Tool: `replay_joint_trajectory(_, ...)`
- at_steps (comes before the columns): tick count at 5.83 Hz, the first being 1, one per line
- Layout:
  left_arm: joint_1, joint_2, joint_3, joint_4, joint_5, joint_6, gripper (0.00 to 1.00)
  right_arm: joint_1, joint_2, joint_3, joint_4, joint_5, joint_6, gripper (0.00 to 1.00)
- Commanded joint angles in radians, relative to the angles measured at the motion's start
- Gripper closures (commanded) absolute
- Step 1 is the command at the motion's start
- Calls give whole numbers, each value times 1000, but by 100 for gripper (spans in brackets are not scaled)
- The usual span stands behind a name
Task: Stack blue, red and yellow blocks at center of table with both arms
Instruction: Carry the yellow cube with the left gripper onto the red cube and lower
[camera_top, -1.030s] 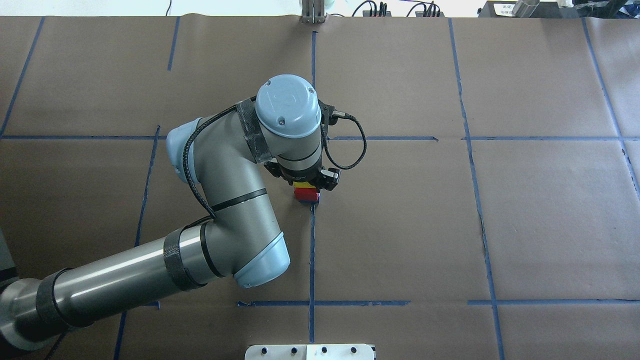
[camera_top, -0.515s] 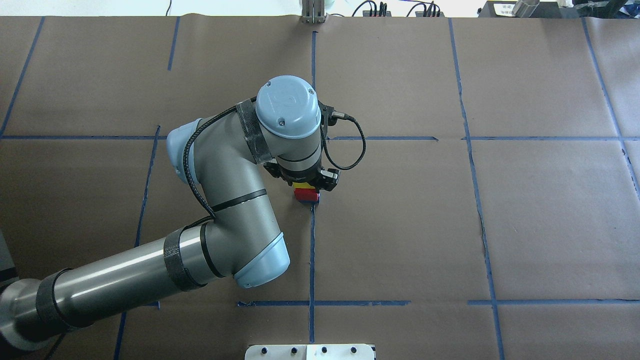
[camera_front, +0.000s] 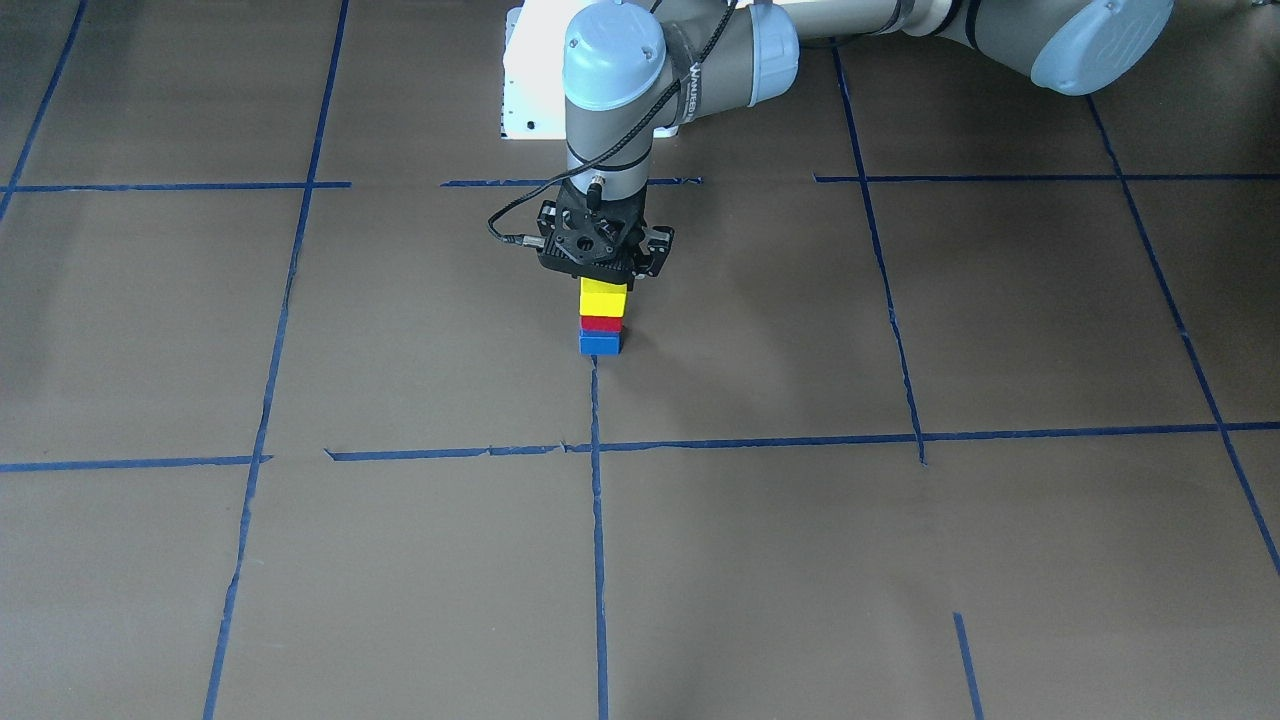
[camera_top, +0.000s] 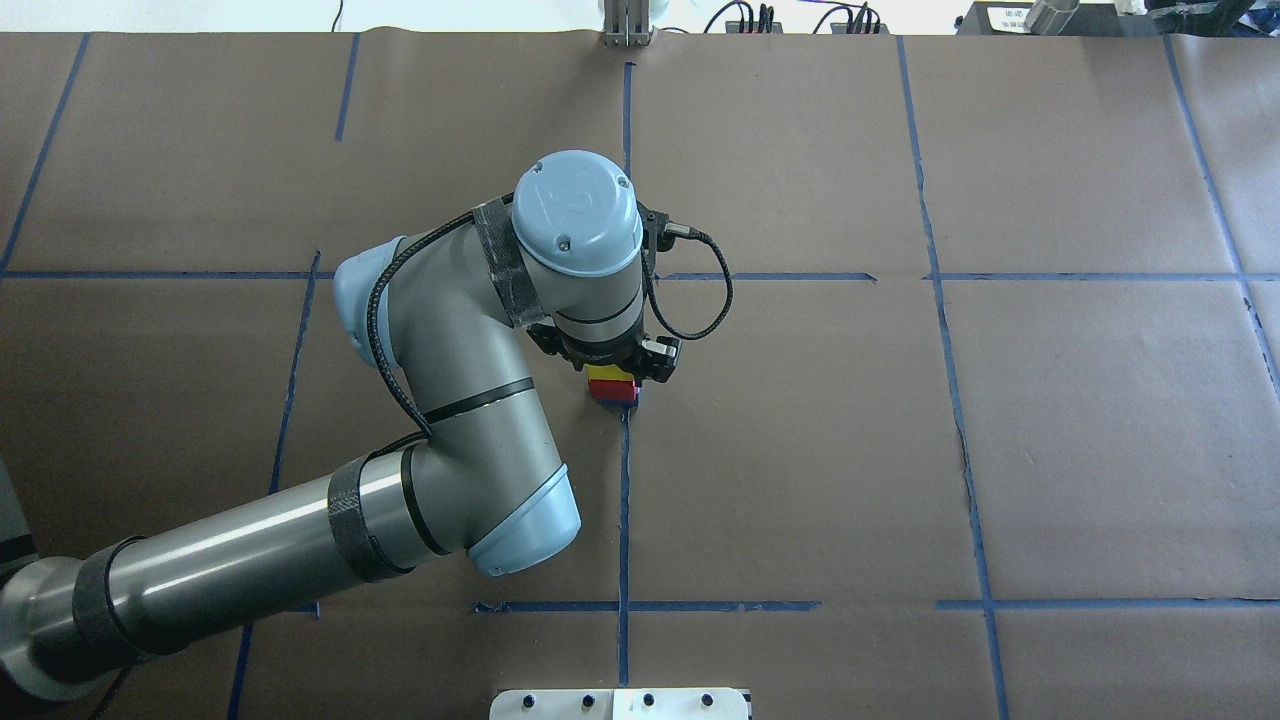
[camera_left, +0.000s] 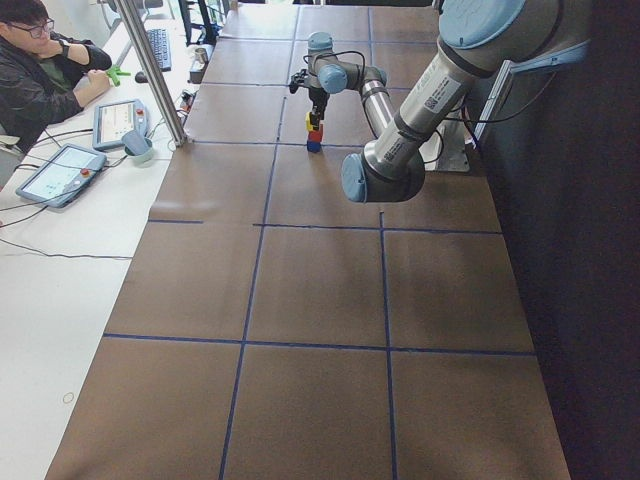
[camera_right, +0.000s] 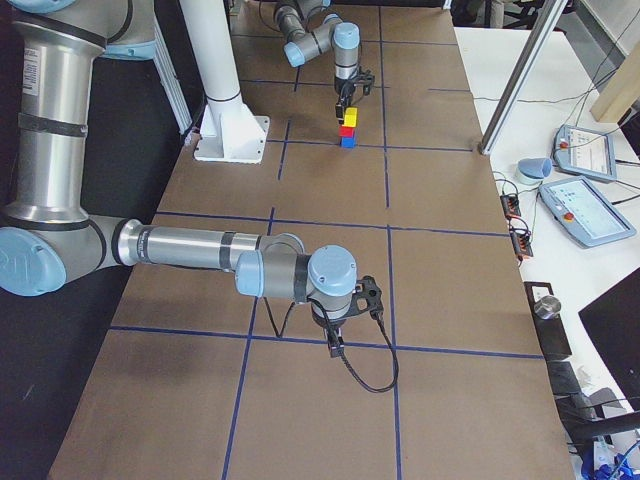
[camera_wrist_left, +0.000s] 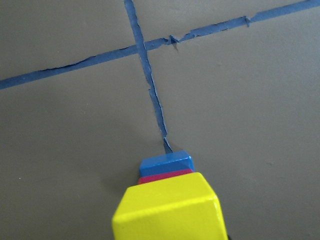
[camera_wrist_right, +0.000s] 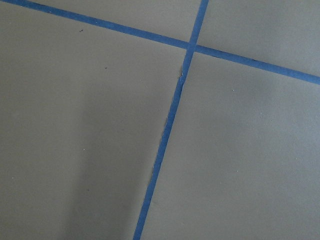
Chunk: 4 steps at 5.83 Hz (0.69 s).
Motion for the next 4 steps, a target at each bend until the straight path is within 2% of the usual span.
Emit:
replay_joint_trajectory(1,-2,-2,-7,0,-1,-3,0,0,0,0,0,0,0,0)
replay_joint_trajectory(2,-11,0,-50,11,-8,-1,0,0,0,0,0,0,0,0)
replay_joint_trajectory(3,-44,-2,-120,98,-11,4,0,0,0,2,0,0,0,0)
replay_joint_trajectory(4,-101,6,-174,167,-69,16,0,0,0,0,0,0,0,0)
